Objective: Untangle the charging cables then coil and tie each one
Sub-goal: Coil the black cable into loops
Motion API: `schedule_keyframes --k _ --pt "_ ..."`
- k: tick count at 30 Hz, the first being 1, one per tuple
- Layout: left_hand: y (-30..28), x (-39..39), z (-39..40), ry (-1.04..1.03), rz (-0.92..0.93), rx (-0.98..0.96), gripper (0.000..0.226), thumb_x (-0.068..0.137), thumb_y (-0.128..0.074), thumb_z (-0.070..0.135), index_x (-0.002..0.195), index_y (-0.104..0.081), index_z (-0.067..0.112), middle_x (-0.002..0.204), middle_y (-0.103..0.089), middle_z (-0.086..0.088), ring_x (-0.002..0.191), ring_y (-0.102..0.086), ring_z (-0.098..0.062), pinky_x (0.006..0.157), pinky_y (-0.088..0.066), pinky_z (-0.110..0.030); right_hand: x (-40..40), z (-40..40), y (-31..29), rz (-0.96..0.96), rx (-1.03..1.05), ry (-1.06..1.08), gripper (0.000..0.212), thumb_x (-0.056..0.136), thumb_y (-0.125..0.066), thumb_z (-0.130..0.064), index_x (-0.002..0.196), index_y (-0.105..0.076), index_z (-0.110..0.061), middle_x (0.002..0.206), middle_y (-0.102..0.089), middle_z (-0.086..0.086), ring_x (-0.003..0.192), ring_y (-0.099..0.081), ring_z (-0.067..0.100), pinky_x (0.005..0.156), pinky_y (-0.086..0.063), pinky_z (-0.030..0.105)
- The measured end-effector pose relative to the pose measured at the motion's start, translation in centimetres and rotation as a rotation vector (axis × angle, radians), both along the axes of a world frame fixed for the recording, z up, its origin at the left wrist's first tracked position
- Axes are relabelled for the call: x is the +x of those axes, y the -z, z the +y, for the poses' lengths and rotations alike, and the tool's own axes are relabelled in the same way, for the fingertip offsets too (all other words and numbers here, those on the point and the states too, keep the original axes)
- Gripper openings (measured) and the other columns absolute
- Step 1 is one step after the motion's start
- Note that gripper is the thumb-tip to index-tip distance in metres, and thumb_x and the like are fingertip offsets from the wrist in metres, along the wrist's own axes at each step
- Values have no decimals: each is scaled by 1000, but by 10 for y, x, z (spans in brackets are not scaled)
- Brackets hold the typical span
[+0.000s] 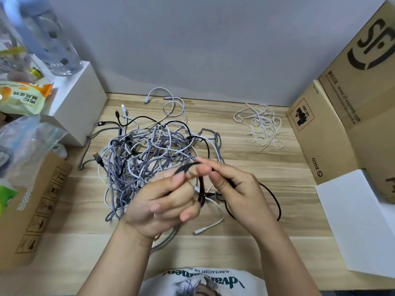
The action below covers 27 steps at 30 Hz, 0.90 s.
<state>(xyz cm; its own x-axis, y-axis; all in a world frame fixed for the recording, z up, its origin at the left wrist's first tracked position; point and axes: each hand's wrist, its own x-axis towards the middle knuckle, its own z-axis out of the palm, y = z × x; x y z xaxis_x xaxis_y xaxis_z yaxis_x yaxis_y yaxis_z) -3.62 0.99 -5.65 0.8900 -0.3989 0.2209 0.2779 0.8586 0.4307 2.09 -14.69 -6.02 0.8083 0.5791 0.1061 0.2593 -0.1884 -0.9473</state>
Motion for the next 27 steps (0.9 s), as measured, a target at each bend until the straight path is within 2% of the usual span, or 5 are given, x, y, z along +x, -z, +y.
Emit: schedule_keyframes --k 6,11,17,23,27 --pt "2 10 4 -280 272 -115 58 100 -31 2 145 5 2 78 -55 -17 56 -44 -17 108 -35 -33 -4 4 11 -70 -347 13 26 87 -43 -41 107 -58 -34 77 -63 -15 74 -56 2 71 -45 25" --pt "20 22 -4 -623 394 -6 46 73 -68 11 109 -46 -6 71 -63 -3 57 -62 -8 81 -55 -28 -14 3 11 -173 -581 -116 29 89 -48 -44 67 -39 -28 52 -36 -2 59 -39 18 58 -34 35" --pt "21 19 -13 -606 351 614 39 84 -40 20 67 -75 13 71 -72 -3 63 -68 -6 67 -52 -15 -18 -1 -5 -430 -676 -90 40 81 -36 -55 69 -53 -22 59 -52 -3 64 -55 21 52 -40 31" --pt "28 15 -9 -364 159 957 22 93 -51 16 106 -63 3 68 -71 2 70 -64 3 97 -32 -9 -17 -5 -7 -580 -590 17 29 74 -48 -51 74 -71 -32 62 -62 -12 54 -60 13 43 -41 22" --pt "37 11 -10 -278 173 1122 38 96 -49 27 128 -50 8 71 -69 6 56 -60 -8 63 -48 -21 -13 -8 -11 -453 -349 139 13 70 -68 -39 78 -64 -30 61 -54 -21 54 -49 -4 51 -39 19"
